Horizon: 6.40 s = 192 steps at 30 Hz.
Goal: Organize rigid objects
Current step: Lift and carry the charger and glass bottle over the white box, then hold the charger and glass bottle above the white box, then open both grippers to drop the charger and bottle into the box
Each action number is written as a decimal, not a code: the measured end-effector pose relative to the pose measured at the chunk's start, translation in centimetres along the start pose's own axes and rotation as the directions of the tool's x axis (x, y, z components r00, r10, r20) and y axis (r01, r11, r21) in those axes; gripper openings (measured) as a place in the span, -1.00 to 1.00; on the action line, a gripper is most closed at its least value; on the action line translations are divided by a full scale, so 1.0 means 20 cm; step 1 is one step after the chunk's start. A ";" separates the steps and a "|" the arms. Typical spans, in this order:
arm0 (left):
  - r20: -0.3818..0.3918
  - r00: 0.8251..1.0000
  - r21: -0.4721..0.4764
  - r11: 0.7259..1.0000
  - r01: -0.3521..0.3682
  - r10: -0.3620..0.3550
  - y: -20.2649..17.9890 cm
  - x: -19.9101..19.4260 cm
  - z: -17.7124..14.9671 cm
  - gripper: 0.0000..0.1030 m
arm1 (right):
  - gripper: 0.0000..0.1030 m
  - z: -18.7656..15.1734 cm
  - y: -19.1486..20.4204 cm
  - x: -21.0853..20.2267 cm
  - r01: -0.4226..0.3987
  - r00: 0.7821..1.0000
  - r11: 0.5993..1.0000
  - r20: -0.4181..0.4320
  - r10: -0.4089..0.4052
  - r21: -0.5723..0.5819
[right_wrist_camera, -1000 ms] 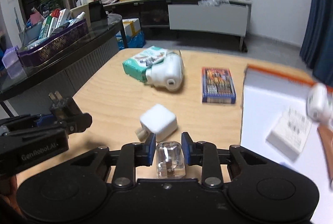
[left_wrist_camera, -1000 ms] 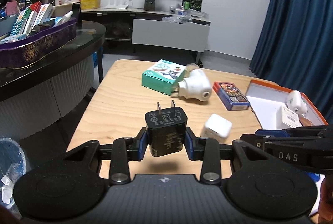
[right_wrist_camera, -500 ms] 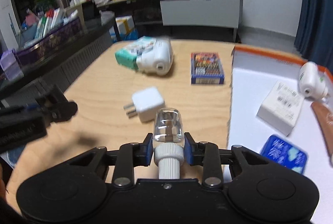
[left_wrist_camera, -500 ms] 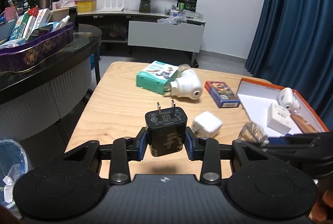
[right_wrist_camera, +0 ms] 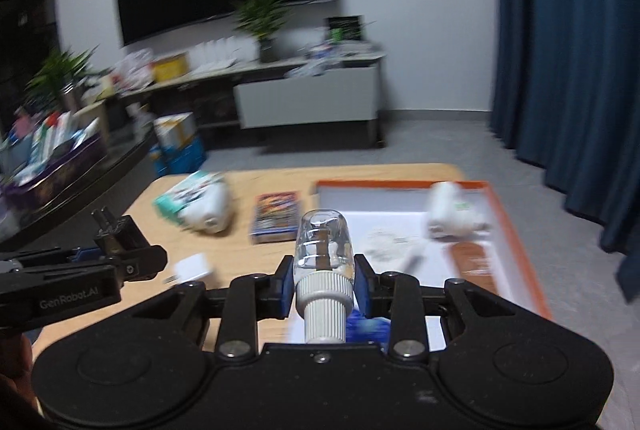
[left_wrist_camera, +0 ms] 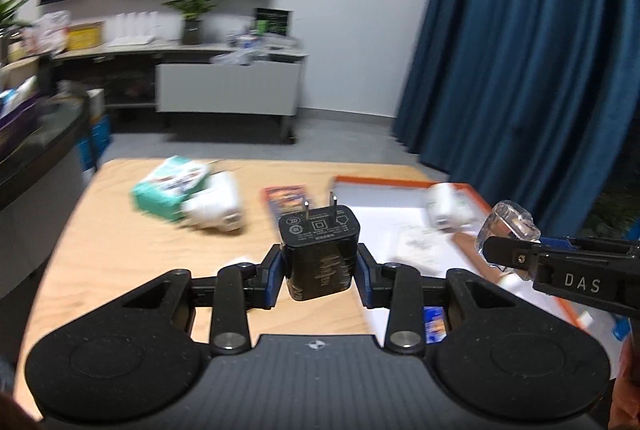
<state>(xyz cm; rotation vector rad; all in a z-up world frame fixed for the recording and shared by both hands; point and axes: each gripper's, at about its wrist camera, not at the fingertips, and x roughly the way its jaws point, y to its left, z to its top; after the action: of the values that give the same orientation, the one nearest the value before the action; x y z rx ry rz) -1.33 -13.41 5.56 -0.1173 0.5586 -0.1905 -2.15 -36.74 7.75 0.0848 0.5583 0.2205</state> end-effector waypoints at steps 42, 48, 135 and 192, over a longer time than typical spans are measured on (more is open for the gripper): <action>-0.094 0.986 0.084 0.986 0.143 -0.135 -0.47 0.04 -0.18 -0.28 | -0.27 -0.19 -0.35 -0.25 0.101 0.994 0.986 0.039 -0.107 0.135; -0.059 0.990 0.074 0.988 0.134 -0.130 -0.48 -0.02 -0.22 -0.28 | -0.27 -0.24 -0.34 -0.30 0.096 0.993 0.986 0.051 -0.103 0.134; -0.059 0.991 0.102 0.987 0.122 -0.117 -0.46 0.08 -0.21 -0.27 | -0.27 -0.16 -0.37 -0.06 0.078 0.997 0.997 0.020 -0.079 0.026; -0.177 0.958 0.128 0.960 0.250 -0.226 -0.56 0.27 -0.24 0.22 | 0.66 0.07 -0.37 0.14 0.156 0.988 0.986 0.019 -0.156 -0.051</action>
<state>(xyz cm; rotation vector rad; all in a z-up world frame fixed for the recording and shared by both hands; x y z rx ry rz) -1.13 -25.79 0.51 -0.0236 0.6888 -0.4798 2.27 -43.41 6.56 -0.0083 0.5408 0.0817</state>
